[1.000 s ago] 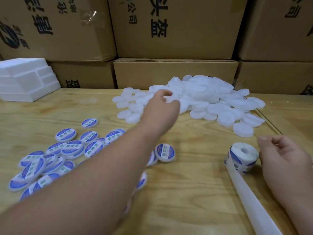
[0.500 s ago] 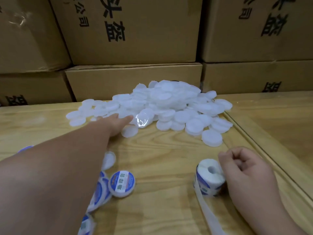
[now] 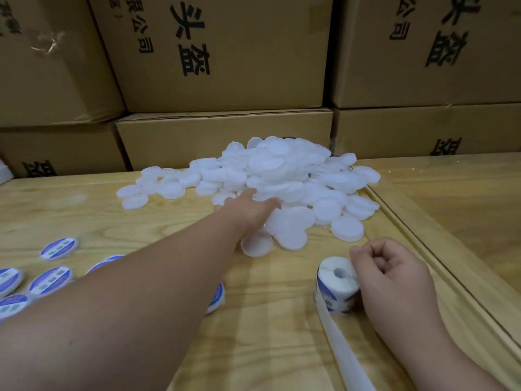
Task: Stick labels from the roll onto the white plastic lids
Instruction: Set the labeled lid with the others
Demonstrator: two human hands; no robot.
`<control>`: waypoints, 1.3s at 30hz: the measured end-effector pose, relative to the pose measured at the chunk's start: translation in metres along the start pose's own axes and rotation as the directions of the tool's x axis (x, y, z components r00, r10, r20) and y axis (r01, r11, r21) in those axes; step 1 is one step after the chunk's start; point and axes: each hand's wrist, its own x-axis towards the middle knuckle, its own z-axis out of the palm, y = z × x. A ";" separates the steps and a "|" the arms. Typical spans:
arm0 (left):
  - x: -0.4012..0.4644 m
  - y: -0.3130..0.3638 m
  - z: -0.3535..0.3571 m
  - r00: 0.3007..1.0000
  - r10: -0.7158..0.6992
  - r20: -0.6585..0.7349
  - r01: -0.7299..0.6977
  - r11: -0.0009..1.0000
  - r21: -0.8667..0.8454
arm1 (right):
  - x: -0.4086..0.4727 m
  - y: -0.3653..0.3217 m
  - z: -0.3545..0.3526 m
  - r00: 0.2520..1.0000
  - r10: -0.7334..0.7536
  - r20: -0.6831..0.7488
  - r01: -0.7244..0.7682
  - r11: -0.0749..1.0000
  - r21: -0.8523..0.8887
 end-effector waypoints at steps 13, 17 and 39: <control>0.042 0.056 -0.018 0.969 0.150 -0.197 -0.112 0.975 0.191 | -0.001 0.003 0.002 0.999 -0.025 0.021 0.024 0.999 0.046; 0.050 0.055 -0.001 0.981 0.176 -0.077 -0.155 0.963 0.220 | 0.001 0.004 0.003 0.999 -0.036 0.026 0.035 0.999 0.040; -0.141 0.012 0.003 0.986 0.146 -0.077 -0.123 0.962 0.243 | -0.002 -0.002 -0.005 1.000 -0.005 -0.024 0.005 1.000 -0.002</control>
